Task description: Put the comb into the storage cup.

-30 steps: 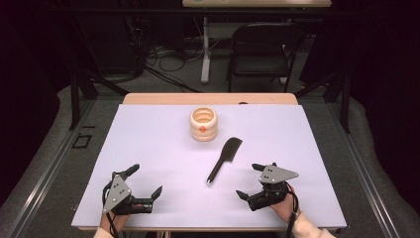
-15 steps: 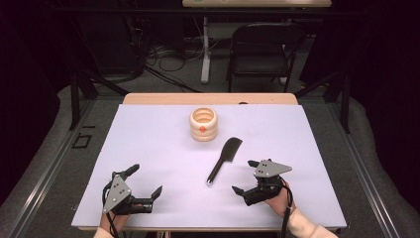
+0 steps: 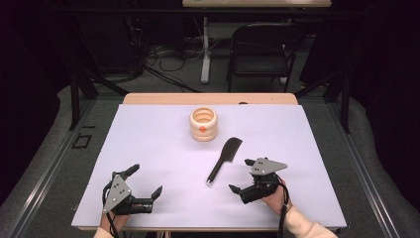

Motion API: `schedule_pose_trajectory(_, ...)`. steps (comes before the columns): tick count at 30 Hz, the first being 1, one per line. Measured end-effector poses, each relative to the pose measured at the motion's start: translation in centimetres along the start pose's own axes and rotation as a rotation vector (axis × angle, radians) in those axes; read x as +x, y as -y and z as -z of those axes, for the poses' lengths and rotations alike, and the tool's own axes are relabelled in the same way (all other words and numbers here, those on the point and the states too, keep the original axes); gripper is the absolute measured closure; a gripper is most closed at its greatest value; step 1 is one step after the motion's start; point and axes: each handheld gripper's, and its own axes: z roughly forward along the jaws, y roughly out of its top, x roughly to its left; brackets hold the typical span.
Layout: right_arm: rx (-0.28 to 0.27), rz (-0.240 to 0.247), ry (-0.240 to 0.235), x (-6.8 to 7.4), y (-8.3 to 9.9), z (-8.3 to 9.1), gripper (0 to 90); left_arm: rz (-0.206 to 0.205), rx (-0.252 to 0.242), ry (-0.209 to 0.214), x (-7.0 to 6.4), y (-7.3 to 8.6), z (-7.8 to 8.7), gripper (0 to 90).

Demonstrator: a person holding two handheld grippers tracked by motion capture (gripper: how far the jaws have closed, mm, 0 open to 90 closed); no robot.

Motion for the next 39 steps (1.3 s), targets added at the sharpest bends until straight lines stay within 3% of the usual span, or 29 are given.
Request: schedule_pose_trajectory(39, 0.020, -0.019, -0.026, -0.1, -1.6, -2.3, 0.0, 0.000, 0.002, -0.002, 0.0, 0.0, 0.0, 0.1)
